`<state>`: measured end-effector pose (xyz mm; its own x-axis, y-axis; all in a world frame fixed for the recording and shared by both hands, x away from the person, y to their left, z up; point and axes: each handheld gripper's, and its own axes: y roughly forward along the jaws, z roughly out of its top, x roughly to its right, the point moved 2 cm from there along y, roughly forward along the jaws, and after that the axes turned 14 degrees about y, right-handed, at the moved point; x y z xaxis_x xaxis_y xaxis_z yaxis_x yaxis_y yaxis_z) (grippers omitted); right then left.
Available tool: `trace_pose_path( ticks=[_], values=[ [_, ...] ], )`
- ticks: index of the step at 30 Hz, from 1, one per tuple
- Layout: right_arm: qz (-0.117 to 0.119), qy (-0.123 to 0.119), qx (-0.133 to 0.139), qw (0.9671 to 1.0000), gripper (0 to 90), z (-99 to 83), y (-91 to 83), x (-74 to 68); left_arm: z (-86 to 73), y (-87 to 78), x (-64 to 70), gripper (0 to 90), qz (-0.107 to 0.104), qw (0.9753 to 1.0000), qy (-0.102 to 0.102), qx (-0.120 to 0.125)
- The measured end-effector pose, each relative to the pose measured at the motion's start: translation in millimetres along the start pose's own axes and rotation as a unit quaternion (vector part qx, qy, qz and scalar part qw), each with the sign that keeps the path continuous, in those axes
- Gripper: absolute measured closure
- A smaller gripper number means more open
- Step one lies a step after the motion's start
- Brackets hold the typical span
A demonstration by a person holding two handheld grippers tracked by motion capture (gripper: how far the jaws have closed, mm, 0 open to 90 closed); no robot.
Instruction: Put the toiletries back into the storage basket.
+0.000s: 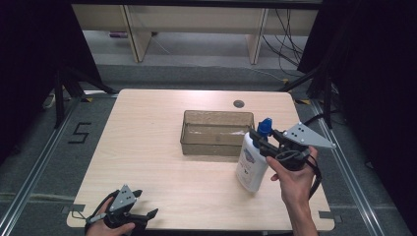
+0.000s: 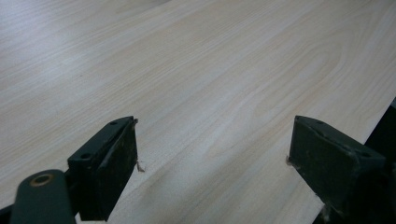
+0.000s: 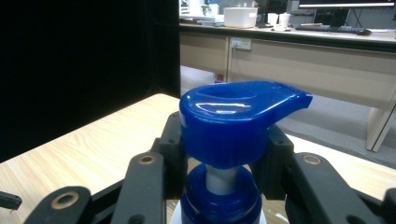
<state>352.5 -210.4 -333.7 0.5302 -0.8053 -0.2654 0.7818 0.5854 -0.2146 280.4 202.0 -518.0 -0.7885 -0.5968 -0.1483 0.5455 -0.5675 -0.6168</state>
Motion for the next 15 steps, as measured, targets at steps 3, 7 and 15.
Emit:
trace_pose_path(
  ticks=[3, 7, 15],
  values=[
    [0.0, -0.018, 0.007, 0.9998, 61.6, 4.3, 1.9, 1.5, 0.0, 0.9, 0.5, 14.9, 0.001, 1.0, -0.004, 0.003],
    [0.001, -0.009, 0.006, 0.9999, 61.6, 8.7, 0.7, 1.3, 0.1, 1.0, 0.5, 14.9, 0.0, 1.0, -0.005, 0.003],
    [0.005, -0.011, 0.012, 0.9999, 61.5, 21.6, 2.0, -0.5, -0.2, 1.6, -0.1, 14.9, -0.002, 0.9999, -0.01, 0.002]
  ],
)
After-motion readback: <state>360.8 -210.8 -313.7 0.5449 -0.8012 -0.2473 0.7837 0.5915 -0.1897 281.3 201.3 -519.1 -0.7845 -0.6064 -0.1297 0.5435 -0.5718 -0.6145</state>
